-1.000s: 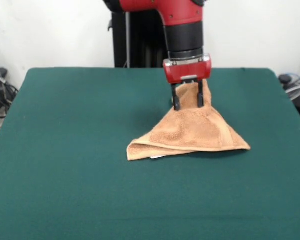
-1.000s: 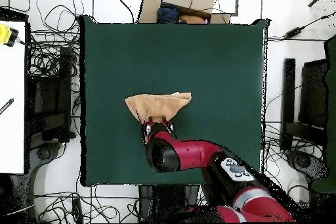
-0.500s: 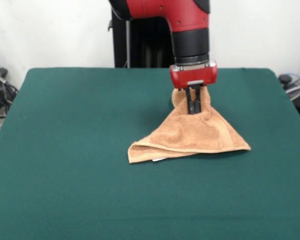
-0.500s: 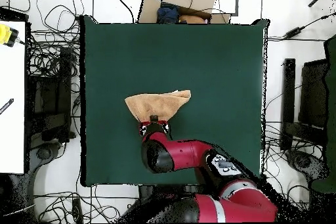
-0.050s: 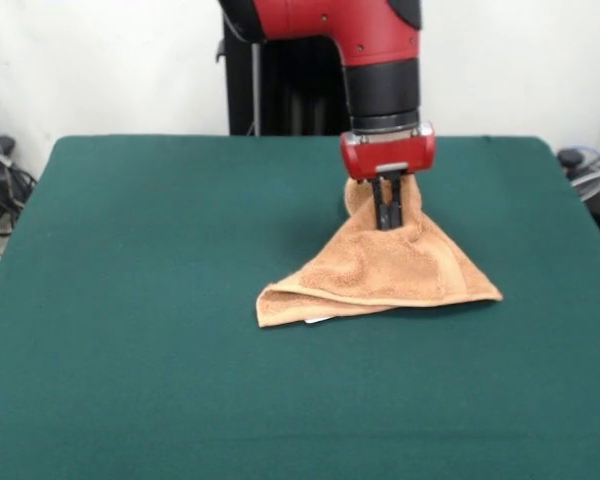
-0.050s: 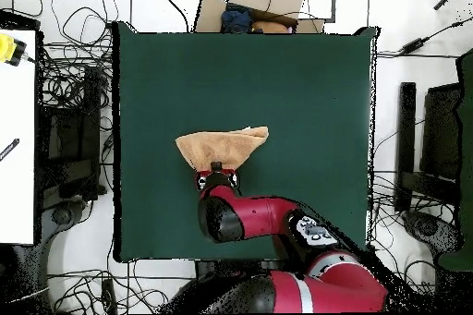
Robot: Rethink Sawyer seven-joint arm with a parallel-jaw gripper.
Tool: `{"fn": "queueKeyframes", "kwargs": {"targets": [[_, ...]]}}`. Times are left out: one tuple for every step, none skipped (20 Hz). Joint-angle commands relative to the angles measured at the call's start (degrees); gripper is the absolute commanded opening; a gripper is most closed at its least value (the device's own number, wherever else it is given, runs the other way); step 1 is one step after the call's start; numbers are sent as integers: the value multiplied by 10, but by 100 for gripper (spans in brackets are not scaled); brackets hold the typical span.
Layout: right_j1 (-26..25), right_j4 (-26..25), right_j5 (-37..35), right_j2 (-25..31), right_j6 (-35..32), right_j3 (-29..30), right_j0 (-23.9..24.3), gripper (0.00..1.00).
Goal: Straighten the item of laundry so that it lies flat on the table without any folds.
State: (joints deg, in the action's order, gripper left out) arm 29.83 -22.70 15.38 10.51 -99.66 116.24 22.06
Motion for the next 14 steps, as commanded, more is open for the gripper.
{"fn": "queueKeyframes", "kwargs": {"targets": [[-16,-27,-44,2,-41,-40,3,0],[-9,-27,-48,3,-41,-35,5,0],[3,-27,-52,2,-42,-24,5,0],[21,-29,-60,7,-42,-10,11,0],[48,-25,-79,10,-42,9,16,0],[82,-23,-102,21,-39,31,27,0],[116,-20,-126,31,-37,53,37,0],[147,-14,-154,44,-31,72,50,0],[176,-7,-179,53,-23,87,60,0],[196,-3,-199,62,-16,97,68,0],[208,2,-217,67,-11,103,73,0],[215,3,-224,69,-8,105,75,0],[213,1,-229,70,-8,102,75,0],[204,-5,-223,70,-11,96,74,0]]}}
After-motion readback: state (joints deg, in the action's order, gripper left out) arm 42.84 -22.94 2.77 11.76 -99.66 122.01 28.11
